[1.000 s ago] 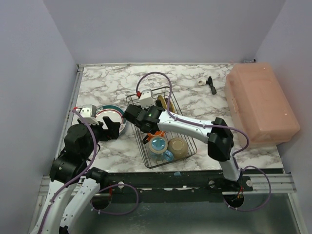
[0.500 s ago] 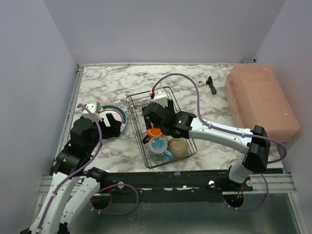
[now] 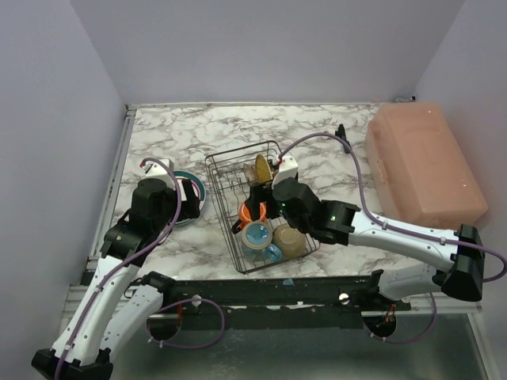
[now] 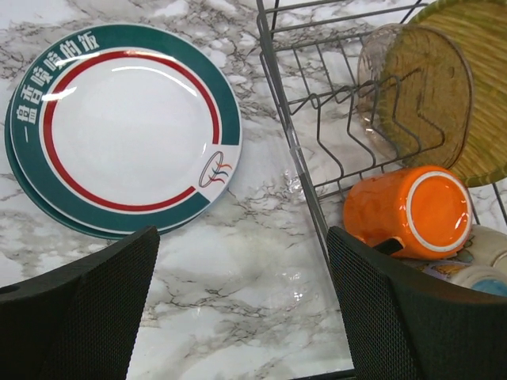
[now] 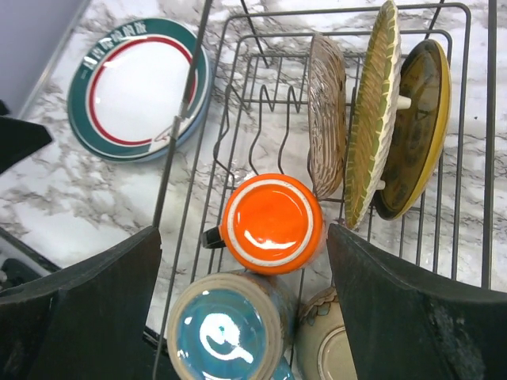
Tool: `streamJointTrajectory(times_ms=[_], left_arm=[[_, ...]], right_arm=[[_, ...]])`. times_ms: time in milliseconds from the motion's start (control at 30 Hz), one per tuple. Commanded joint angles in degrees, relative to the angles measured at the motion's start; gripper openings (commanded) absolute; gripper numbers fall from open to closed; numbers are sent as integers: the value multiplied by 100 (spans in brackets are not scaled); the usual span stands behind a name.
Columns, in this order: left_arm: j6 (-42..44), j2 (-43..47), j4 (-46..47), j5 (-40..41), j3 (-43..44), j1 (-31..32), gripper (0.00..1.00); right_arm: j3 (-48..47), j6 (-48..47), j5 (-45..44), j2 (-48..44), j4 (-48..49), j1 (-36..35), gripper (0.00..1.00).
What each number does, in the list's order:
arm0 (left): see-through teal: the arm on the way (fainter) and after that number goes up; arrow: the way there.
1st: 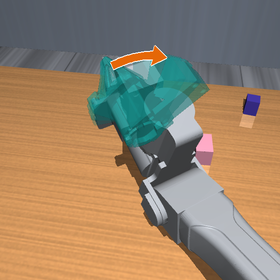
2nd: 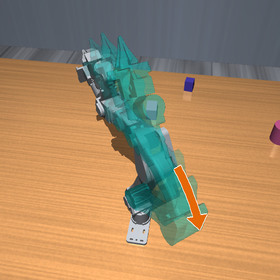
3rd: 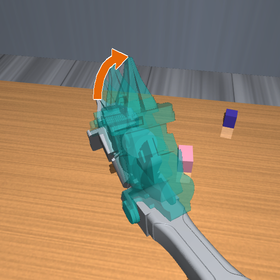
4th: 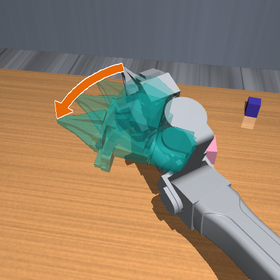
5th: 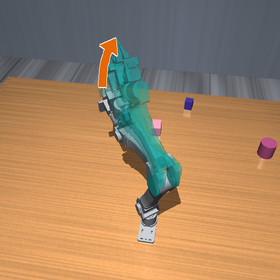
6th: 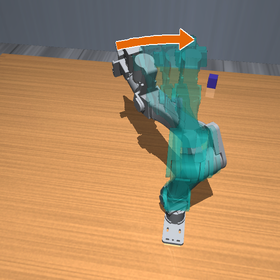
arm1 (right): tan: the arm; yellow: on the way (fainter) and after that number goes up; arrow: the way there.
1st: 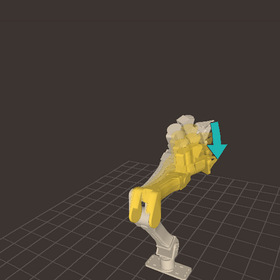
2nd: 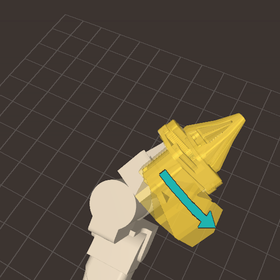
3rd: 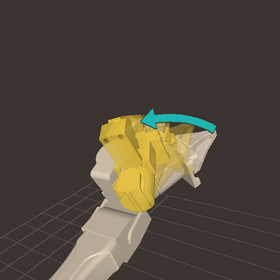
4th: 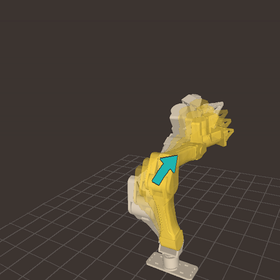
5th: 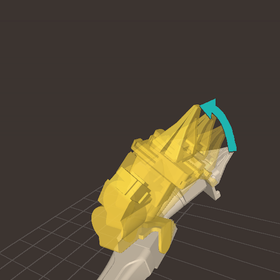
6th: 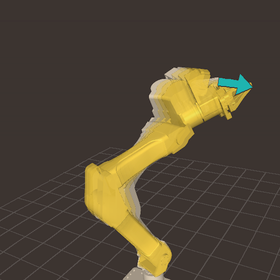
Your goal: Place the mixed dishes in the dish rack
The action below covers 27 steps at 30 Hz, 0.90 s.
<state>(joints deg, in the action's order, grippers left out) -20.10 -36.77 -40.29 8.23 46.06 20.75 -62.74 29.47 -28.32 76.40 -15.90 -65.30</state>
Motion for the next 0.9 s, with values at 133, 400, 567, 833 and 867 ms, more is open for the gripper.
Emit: streamJointTrajectory(times_ms=[133, 400, 567, 833, 867], left_arm=[[-308, -560, -238, 29, 142, -195, 88], [-1344, -622, 113, -815, -312, -2237, 93], [-1832, -501, 637, -1195, -786, -3008, 94], [-2152, -1027, 965, -1228, -1010, -3277, 94], [-2195, -1104, 969, -1167, -1027, -3279, 94]], right_arm=[[704, -52, -15, -920, 837, -24, 90], [1304, 14, -61, -1605, 1151, -23, 92], [1436, -46, -121, -1925, 1145, -25, 93], [1623, 0, -148, -2244, 1141, -30, 93], [1645, 0, -165, -2293, 1129, -27, 93]])
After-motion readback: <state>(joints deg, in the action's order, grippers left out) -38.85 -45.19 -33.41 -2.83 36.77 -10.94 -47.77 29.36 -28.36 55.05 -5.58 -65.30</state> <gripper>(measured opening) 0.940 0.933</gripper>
